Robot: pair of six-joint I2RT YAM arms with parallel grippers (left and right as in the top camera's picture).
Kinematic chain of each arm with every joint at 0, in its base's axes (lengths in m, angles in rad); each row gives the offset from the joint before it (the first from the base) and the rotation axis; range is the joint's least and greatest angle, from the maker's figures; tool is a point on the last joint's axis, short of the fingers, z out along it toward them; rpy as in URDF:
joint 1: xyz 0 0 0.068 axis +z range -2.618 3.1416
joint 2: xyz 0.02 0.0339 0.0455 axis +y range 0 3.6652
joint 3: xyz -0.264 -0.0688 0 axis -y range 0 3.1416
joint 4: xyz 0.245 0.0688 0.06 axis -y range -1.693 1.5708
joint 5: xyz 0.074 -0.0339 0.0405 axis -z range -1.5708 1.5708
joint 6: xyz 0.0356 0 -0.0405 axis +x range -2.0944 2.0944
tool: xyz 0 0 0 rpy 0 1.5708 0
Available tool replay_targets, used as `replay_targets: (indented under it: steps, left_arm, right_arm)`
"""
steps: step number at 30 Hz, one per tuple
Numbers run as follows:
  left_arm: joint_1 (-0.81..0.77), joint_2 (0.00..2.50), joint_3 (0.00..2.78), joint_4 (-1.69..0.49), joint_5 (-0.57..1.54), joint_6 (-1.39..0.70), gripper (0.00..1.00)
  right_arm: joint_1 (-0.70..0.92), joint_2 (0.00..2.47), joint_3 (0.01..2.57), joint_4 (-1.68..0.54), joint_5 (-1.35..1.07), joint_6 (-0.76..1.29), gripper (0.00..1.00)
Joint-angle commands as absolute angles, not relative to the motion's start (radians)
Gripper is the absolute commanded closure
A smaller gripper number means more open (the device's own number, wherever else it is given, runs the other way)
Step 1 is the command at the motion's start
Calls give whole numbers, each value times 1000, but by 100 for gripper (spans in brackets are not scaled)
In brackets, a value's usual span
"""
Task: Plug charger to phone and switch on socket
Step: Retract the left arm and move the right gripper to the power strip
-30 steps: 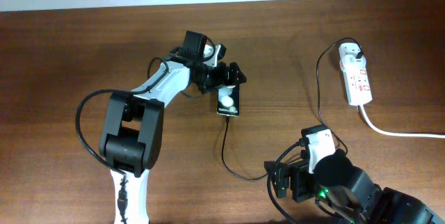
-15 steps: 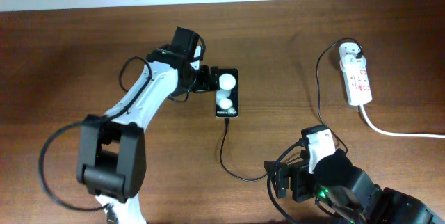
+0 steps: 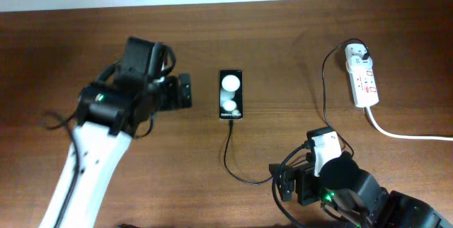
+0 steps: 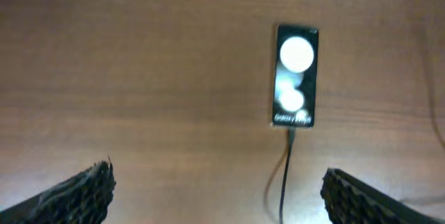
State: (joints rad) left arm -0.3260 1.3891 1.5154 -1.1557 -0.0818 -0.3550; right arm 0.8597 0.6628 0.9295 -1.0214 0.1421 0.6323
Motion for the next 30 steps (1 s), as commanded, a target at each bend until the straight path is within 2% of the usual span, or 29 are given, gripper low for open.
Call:
replay_targets:
  steps: [1,5,7,9,10,11,12,13,16,19,20,23,26,30]
  left_arm:
    - [-320,1221,1513,-1215,-150,-351,1]
    - [-320,1008,1505,-1222,-171,-350,1]
    - [-320,925,1505,-1299,-191,-350,1]
    - [-320,884,1505,-1415,-188,-350,1]
    - [-320,880,1505,-1473,-188,-350,1]
    - [-320,881,1505,-1536,-188,-350,1]
    - [-320,880,1505,-1592,-188,-350,1]
    - [-320,873,1505,-1628,-188,-350,1]
    - [-320,825,1505,-1674,-188,-350,1]
    - [-295,731,1505,-1678,-188,-350,1]
    - [-223,665,1505,-1678,-188,-350,1]
    - [-65,531,1505,-1679,-188,-350,1]
    - [-41,417,1505,-1687,-188,-350,1]
    - [-41,332,1505,-1687,-188,-350,1]
  right_arm:
    - [855,660,937,-1017,154,633,1]
    - [855,661,937,-1015,82,640,1]
    - [857,661,937,-1011,84,644,1]
    - [857,662,937,-1011,126,644,34]
    - [857,667,937,-1011,165,645,58]
    - [857,675,937,-1011,200,645,73]
    - [857,683,937,-1012,220,645,80]
    - [856,702,937,-1016,268,662,94]
    - [817,789,937,-1060,345,795,96]
    - [606,823,937,-1075,256,839,96]
    - [468,838,937,-1103,214,831,96]
    - [268,875,944,-1113,160,783,96]
    - [88,992,1024,-1147,113,701,96]
    - [-138,1316,1259,-1224,-1,548,96]
